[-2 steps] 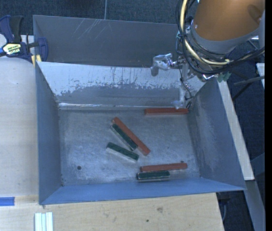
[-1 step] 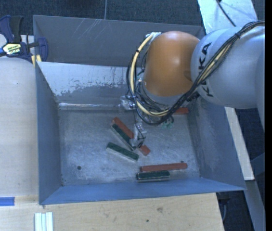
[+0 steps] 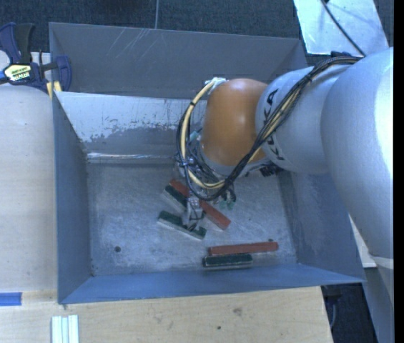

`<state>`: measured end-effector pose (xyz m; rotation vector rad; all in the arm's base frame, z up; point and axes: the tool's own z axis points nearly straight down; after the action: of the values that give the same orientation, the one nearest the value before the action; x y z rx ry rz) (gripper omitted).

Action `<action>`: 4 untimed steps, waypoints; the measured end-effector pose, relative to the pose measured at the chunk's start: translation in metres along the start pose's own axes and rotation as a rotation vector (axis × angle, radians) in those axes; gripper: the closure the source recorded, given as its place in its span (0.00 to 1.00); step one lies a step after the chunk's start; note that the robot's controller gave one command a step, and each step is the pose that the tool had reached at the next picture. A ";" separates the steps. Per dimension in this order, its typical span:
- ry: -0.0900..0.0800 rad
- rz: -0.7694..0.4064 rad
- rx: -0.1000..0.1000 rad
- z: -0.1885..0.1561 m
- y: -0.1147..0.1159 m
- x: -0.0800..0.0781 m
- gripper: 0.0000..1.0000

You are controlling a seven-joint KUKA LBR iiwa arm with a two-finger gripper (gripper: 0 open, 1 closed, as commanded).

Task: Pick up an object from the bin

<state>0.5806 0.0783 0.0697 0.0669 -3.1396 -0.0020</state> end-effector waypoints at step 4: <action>-0.005 -0.003 0.001 -0.001 0.000 -0.001 0.00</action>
Offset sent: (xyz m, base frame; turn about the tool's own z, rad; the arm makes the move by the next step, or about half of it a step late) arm 0.0000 0.0000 0.0000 0.0000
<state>0.5813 0.0784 0.0711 0.0710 -3.1447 -0.0011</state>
